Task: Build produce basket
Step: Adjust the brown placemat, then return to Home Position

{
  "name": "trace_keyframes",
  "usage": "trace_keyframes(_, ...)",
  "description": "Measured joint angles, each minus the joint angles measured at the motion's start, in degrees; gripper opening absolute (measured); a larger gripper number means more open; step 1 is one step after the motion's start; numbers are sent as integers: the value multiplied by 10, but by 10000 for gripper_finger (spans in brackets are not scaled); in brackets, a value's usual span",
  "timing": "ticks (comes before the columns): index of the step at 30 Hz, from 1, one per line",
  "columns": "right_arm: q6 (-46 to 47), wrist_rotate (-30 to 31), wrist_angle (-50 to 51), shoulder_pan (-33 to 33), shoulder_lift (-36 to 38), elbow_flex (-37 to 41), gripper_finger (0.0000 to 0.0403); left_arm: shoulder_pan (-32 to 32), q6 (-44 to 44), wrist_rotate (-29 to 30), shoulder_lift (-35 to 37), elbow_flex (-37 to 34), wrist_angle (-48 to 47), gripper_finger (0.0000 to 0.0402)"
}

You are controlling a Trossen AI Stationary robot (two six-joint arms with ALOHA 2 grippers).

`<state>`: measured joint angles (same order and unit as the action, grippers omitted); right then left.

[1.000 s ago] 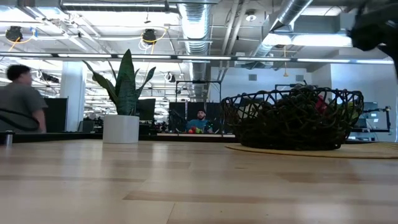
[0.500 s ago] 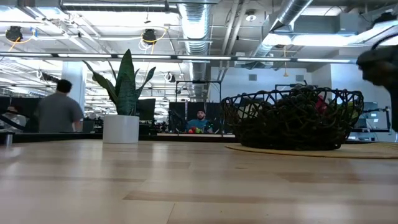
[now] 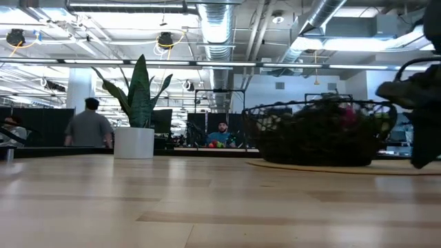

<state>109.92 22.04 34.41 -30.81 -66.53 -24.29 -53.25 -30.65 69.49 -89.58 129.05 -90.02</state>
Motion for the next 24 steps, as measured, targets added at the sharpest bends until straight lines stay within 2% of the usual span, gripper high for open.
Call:
trace_keyframes(7, -26, 38, -190, 7, -101, -1, 0, 0, 0, -1, 0, 0, 0, 0)
trace_keyframes(12, -75, 34, -344, 11, -160, -9, 0, 0, 0, -2, 0, 0, 0, 0)
trace_keyframes(21, -223, 10, -356, 50, -203, -136, 0, 0, 0, -3, 0, 0, 0, 0)
trace_keyframes(24, -285, 1, -309, 66, -202, -186, 0, 0, 0, -3, 0, 0, 0, 0)
